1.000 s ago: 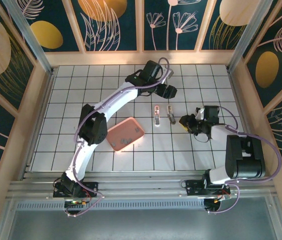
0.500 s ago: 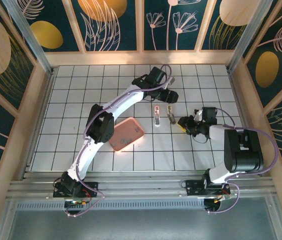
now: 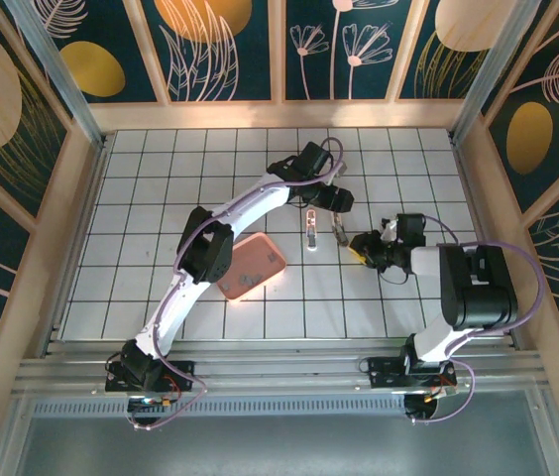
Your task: Load the staples into the stapler
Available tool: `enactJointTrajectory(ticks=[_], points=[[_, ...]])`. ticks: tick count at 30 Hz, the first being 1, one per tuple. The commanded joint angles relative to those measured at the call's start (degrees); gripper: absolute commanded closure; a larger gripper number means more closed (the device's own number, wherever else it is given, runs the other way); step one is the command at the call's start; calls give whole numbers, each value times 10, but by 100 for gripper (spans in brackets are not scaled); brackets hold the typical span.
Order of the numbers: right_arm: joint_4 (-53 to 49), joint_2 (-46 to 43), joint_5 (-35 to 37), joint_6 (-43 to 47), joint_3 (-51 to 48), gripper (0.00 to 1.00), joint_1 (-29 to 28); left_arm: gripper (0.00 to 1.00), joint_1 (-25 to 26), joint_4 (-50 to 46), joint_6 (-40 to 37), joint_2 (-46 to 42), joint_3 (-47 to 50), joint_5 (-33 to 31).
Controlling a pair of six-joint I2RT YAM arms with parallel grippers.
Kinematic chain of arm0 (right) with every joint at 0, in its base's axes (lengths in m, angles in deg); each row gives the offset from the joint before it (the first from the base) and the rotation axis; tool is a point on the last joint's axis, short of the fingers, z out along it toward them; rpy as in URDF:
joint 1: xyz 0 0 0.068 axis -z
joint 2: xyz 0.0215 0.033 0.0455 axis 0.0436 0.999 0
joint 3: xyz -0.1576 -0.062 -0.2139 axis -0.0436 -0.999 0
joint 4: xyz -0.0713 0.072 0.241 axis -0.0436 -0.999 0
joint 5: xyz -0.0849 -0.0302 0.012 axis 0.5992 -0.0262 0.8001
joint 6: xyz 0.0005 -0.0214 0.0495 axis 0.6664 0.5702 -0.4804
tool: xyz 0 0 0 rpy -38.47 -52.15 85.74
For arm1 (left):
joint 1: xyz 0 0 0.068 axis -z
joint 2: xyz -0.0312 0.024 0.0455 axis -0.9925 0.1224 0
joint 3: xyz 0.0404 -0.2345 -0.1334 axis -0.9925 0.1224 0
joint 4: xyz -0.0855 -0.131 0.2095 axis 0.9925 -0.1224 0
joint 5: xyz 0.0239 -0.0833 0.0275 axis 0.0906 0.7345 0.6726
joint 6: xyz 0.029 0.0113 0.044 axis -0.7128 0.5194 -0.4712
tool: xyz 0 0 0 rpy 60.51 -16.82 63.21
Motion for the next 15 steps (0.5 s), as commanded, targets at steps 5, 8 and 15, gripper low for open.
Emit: enactJointTrajectory(ticks=[5,8,15], points=[[19,11,-8,-3,1,71,-6,29,6,10,-1,15,-13,16],[17,13,-5,-3,2,71,-6,33,6,12,-3,16,-12,25],[19,19,8,0,2,72,-6,36,8,18,-19,10,-2,60]])
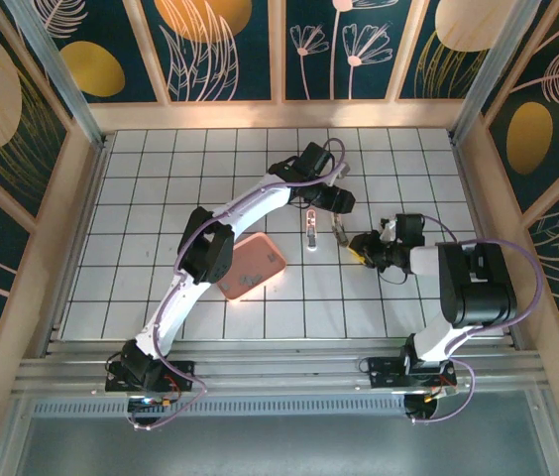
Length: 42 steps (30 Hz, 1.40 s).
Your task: Load the staples into the stapler
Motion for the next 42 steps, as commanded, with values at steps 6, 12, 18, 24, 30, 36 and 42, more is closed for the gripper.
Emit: enactJointTrajectory(ticks=[6,12,18,24,30,36,42], points=[[10,13,15,1,3,73,-4,37,6,14,-26,2,13,41],[9,14,17,3,4,74,-4,36,8,16,-36,-5,17,49],[7,17,23,5,8,74,-5,37,17,22,-59,-24,41,80],[4,18,27,8,11,74,-4,37,23,25,-76,-42,74,100],[1,14,31,10,15,74,-4,37,28,26,-90,-62,99,107],[3,20,31,12,17,74,-6,33,31,36,-90,-84,118,84],[4,22,33,13,14,74,-8,34,34,45,-90,-89,131,99]])
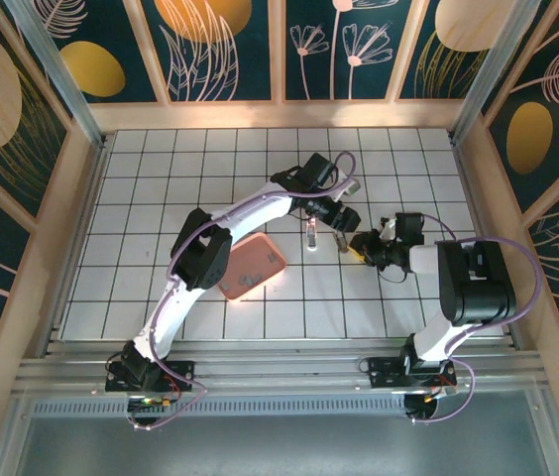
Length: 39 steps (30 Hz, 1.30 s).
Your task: Load the staples into the stapler
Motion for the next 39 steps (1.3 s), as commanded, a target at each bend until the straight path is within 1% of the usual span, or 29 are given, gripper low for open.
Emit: enactJointTrajectory(ticks=[1,6,12,14,16,22,26,29,34,39], points=[[1,17,23,11,6,74,-6,34,7,9,-10,-18,11,21],[2,17,24,10,8,74,-7,37,12,5,-13,-19,16,29],[-16,-7,31,14,8,72,-7,37,14,5,-15,-31,39,24],[-31,-20,34,18,8,71,-7,36,14,8,-11,-38,47,7],[-54,-43,41,22,8,67,-7,33,14,21,-4,-50,57,-11],[-148,-126,75,42,25,64,-7,30,14,85,42,-103,106,-77],[-177,-154,74,43,45,61,-10,28,13,113,60,-135,133,-105],[-187,-147,72,47,72,59,-26,28,13,119,64,-149,143,-117],[-194,-96,82,53,108,58,-55,28,6,126,68,-162,160,-126],[-203,-61,112,60,110,63,-69,28,3,135,64,-176,180,-127]])
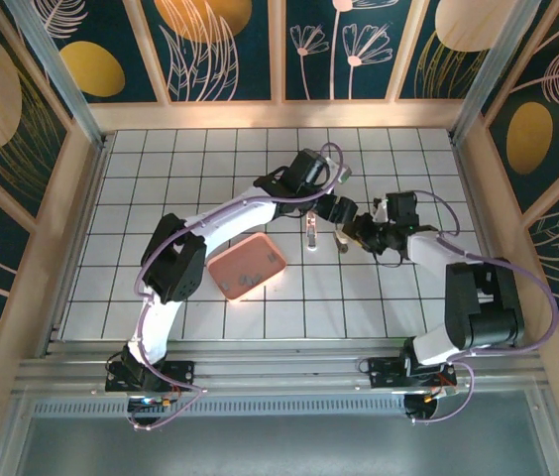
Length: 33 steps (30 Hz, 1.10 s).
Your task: Load the staples into the stapler
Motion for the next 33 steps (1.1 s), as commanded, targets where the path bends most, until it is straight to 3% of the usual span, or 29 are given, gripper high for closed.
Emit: enactJointTrajectory(ticks=[1,7,15,22,27,33], points=[[-27,22,33,15,4,64,-9,28,-6,14,5,-24,16,-7],[-27,46,81,20,-35,73,-18,28,-9,18,6,-26,26,-5],[-16,68,85,24,-50,75,-21,28,-18,21,14,-28,34,-12],[-82,-1,91,36,14,61,-21,24,-37,16,17,-36,37,-20],[-107,-35,84,35,46,59,-22,23,-51,10,16,-39,33,-23],[-92,-12,67,31,37,61,-24,23,-59,6,13,-37,35,-19]])
